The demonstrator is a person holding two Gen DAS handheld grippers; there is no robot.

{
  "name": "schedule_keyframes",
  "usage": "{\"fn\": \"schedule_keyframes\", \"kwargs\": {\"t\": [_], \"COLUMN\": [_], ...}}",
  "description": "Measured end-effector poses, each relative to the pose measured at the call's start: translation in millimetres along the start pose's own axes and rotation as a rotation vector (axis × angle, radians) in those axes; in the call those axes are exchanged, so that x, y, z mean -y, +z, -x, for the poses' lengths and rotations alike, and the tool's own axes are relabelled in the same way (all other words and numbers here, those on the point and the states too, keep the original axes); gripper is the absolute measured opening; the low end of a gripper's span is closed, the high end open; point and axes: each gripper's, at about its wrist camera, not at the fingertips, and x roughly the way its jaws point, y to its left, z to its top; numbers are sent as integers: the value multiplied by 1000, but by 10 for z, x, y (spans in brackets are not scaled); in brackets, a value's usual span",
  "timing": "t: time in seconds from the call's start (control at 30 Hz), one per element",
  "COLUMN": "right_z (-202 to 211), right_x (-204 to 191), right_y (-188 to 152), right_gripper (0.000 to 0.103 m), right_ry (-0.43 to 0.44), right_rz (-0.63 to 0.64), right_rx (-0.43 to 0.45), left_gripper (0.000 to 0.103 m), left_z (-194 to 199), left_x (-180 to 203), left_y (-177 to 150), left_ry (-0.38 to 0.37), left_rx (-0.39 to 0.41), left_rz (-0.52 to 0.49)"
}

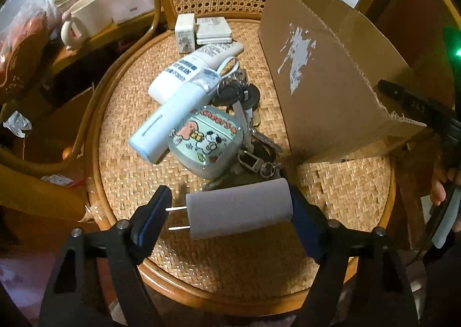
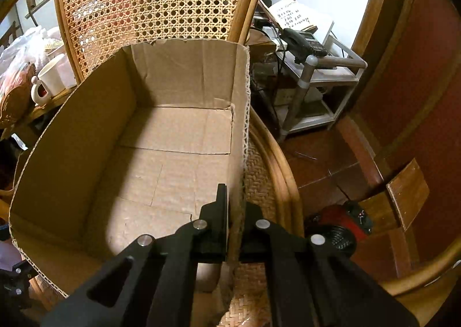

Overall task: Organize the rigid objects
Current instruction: 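Carry the white charger with the left gripper over the cardboard box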

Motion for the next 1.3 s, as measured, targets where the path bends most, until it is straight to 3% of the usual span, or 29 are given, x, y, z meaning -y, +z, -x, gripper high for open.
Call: {"fn": "schedule_keyframes", "kwargs": {"t": [0.3, 0.6, 1.03, 1.3], "right_z": [0, 9, 24, 22], "right_x": [-10, 19, 36, 25], "right_y": [4, -10, 1, 1], "right_gripper": [6, 6, 6, 6], "right_ry": [-6, -7, -13, -12], "right_rz": [3, 7, 6, 2], "right_rx": [2, 7, 9, 9], "left_gripper": [79, 79, 79, 79], "left_z": [6, 115, 575, 860], "left_x": [-22, -89, 111, 306], "left_y": [-1, -20, 178, 416], "left_ry": [-19, 27, 107, 51], "left_rx": [23, 100, 325, 459], "left_rz": [-14, -22, -19, -8]}}
